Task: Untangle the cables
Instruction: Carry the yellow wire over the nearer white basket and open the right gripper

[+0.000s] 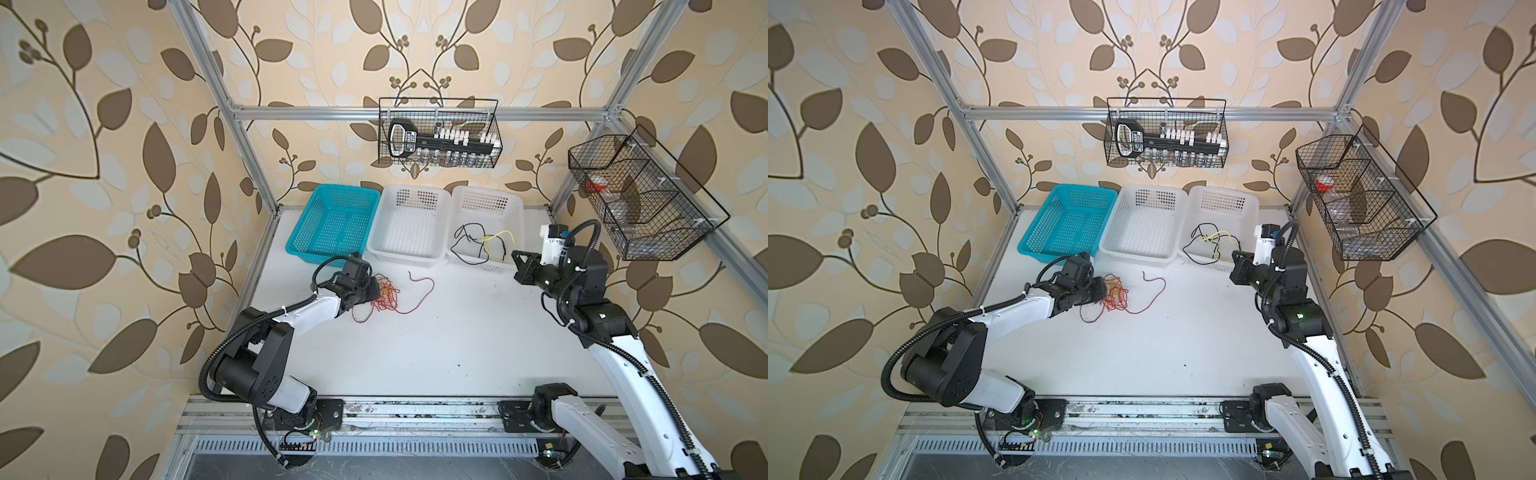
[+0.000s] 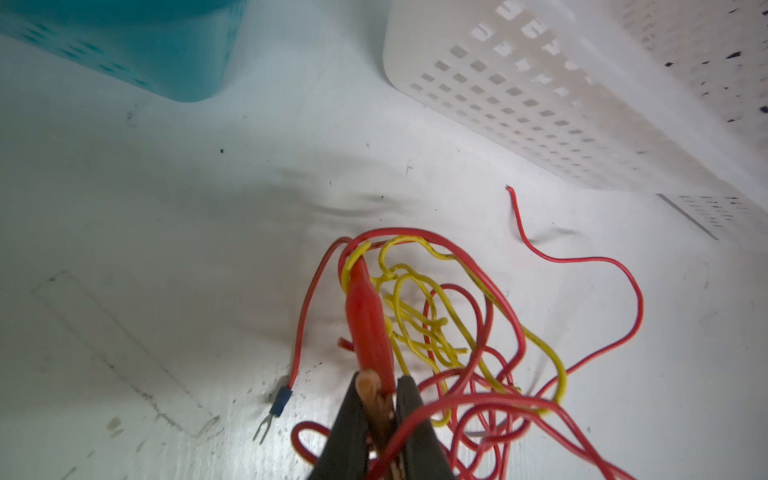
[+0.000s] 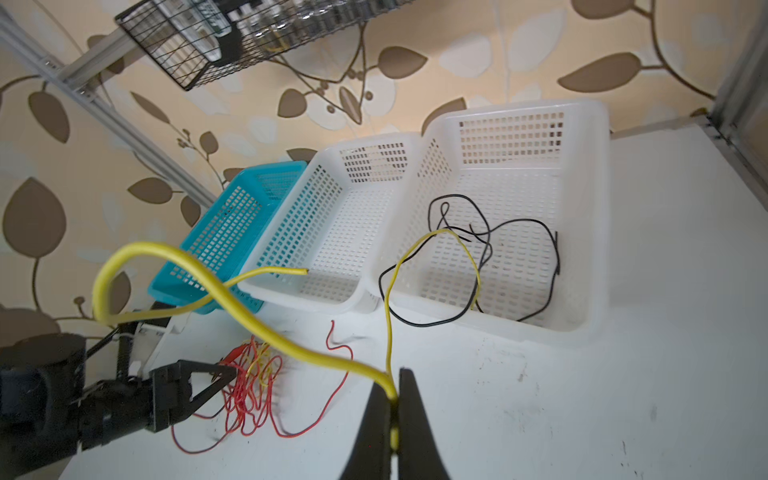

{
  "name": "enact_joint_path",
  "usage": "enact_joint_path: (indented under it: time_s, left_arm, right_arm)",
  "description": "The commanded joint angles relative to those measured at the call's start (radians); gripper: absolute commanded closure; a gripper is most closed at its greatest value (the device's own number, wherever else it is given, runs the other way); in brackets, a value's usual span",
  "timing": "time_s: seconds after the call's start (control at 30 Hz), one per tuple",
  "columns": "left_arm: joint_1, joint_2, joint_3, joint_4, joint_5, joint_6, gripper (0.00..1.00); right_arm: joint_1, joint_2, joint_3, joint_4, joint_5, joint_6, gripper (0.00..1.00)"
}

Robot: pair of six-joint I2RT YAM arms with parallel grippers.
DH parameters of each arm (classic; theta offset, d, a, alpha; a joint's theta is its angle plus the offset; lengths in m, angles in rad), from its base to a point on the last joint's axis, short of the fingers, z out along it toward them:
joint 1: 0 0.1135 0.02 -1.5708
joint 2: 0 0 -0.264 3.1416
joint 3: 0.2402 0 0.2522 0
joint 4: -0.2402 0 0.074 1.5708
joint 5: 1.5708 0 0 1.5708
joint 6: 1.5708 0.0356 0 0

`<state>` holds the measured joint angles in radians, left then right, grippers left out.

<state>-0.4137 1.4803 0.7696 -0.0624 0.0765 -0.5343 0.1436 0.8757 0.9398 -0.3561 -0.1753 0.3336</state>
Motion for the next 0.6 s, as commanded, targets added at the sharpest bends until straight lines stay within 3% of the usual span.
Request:
enact_joint_path:
  time_s: [0.0,0.2,0.57]
  left_arm:
    - [-0.015,-0.026,0.005,0.072,0.073,0.040,1.00]
    - [-0.027,-0.026,-0.004,0.118,0.125,0.053,1.00]
    - [-0.030,-0.025,-0.018,0.151,0.170,0.061,1.00]
  right_arm:
    - [0.109,0.026,0.104,0.051,0.026,-0.084,1.00]
    - [0.290,0.131,0.225,0.082,0.203,-0.170,1.00]
    - [0.319,0.372,0.270,0.277,0.183,-0.144,1.00]
